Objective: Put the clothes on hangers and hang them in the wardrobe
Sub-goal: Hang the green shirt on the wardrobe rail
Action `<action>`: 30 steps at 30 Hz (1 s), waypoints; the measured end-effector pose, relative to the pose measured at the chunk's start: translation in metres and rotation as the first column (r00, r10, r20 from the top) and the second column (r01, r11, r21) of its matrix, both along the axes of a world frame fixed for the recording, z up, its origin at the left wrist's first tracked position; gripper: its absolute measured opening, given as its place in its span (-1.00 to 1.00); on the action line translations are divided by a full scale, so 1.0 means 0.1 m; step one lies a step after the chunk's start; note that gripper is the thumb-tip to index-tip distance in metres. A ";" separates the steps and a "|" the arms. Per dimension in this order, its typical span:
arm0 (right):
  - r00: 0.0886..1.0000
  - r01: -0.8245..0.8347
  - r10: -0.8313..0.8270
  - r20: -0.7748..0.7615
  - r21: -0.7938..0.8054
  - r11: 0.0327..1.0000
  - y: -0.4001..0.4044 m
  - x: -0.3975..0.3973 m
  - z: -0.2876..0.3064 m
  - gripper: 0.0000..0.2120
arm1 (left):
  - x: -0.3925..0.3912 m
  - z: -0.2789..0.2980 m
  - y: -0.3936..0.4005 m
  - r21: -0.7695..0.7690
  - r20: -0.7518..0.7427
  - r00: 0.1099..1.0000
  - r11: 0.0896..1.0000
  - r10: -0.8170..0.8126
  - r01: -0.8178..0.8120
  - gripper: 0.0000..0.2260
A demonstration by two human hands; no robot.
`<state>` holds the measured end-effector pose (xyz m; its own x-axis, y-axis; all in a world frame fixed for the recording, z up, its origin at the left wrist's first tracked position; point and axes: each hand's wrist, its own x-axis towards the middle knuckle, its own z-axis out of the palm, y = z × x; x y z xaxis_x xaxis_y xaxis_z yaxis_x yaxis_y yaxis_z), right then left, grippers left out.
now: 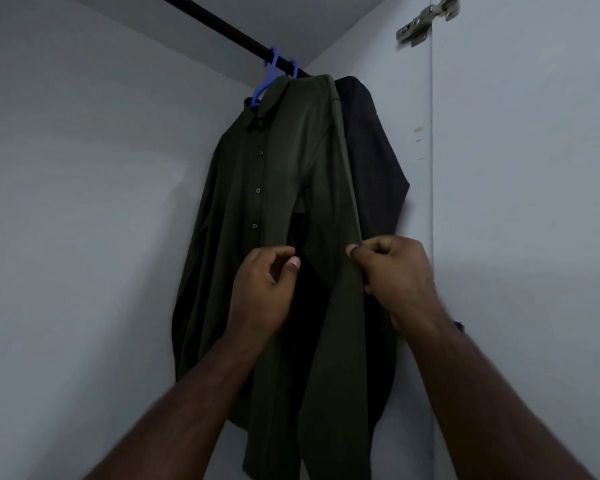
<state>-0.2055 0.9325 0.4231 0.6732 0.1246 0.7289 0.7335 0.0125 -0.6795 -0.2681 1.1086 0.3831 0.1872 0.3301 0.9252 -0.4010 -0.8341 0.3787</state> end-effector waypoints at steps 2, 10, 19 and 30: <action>0.998 -0.067 0.068 -0.016 0.029 0.997 -0.19 -0.13 0.04 -0.85 | -0.09 0.01 -0.18 -0.065 -0.037 0.999 0.998 -0.008 0.006 -0.85; 0.914 -0.374 0.386 -0.123 0.113 0.921 -0.84 -0.72 0.39 -0.87 | -0.46 0.12 -0.76 -0.763 -0.188 0.813 0.603 -0.552 0.232 -0.57; 0.886 -0.418 0.440 -0.146 0.159 0.894 -1.14 -1.10 0.65 -0.90 | -1.05 0.40 -0.85 -0.755 0.211 0.655 0.304 -0.726 0.580 -0.65; 0.856 -0.453 0.477 -0.200 0.154 0.878 -0.72 -1.31 0.41 -0.90 | -1.65 0.47 -0.42 -0.535 0.276 0.774 0.578 -0.570 0.616 -0.71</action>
